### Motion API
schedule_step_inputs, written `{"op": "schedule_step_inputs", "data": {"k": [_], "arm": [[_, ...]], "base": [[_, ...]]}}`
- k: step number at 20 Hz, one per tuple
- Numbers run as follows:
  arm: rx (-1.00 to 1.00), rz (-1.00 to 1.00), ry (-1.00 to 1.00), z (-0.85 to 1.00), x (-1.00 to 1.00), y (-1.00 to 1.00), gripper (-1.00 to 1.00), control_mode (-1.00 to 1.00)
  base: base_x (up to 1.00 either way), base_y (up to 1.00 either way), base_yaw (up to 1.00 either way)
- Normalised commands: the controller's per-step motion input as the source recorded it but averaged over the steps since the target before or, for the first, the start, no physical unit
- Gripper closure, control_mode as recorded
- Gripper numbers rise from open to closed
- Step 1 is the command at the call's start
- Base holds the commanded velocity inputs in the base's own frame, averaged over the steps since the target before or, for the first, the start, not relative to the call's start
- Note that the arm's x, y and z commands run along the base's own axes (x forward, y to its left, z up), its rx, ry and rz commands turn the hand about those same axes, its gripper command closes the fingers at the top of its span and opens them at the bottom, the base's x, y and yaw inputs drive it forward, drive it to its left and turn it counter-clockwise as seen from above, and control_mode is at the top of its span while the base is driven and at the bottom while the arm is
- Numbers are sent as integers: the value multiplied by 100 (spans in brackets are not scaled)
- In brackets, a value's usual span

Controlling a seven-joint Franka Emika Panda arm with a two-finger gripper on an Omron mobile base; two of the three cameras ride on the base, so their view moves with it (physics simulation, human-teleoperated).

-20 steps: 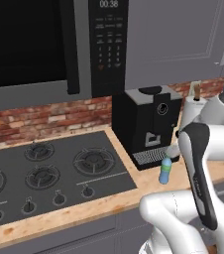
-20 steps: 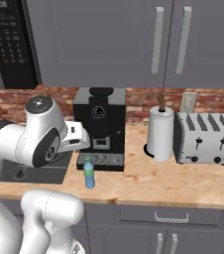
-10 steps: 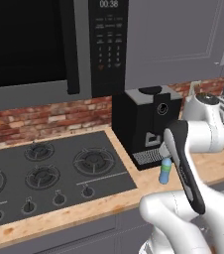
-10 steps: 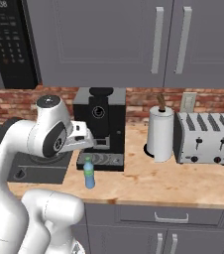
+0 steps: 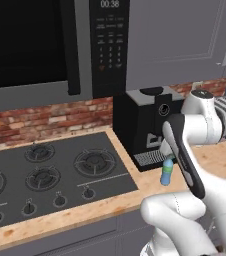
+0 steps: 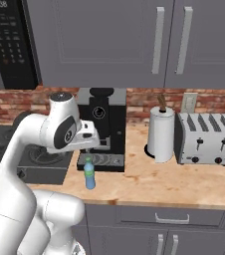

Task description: Place the drinks on the dining counter in a tight cluster.

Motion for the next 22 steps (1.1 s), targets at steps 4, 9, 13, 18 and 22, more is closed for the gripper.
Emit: {"op": "schedule_step_inputs", "data": {"k": [4, 9, 13, 18, 22], "arm": [[0, 0, 7, -30, 7, -18, -100, -100], [0, 0, 3, -14, 15, 3, -100, -100], [0, 0, 0, -15, 34, 2, -100, -100], [0, 0, 1, -16, 30, 0, -100, -100], [0, 0, 2, -8, 23, 0, -100, -100]], "base": [[0, 0, 0], [0, 0, 0], [0, 0, 0], [0, 0, 0], [0, 0, 0]]}}
